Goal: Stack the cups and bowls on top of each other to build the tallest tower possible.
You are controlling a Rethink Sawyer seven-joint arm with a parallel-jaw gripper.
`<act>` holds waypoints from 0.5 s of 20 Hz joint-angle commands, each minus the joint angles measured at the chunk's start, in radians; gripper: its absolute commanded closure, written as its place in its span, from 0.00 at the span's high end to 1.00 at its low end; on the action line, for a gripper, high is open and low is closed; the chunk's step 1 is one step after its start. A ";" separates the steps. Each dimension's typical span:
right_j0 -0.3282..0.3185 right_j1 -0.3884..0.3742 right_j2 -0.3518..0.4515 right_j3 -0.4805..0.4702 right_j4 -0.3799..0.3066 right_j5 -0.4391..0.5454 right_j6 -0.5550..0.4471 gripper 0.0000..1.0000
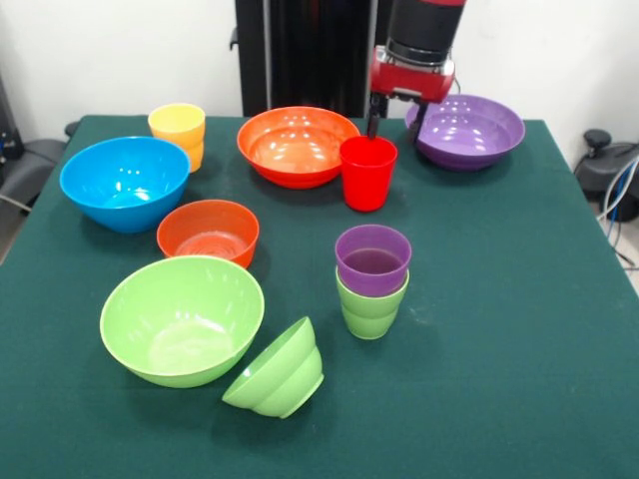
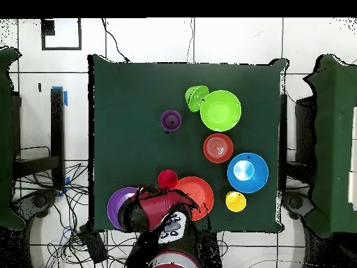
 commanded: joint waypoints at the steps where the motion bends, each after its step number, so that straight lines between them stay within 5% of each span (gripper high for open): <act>1: -0.004 0.081 0.037 -0.081 -0.034 -0.069 0.059 1.00; 10: 0.003 0.112 0.027 -0.104 -0.021 -0.101 0.063 1.00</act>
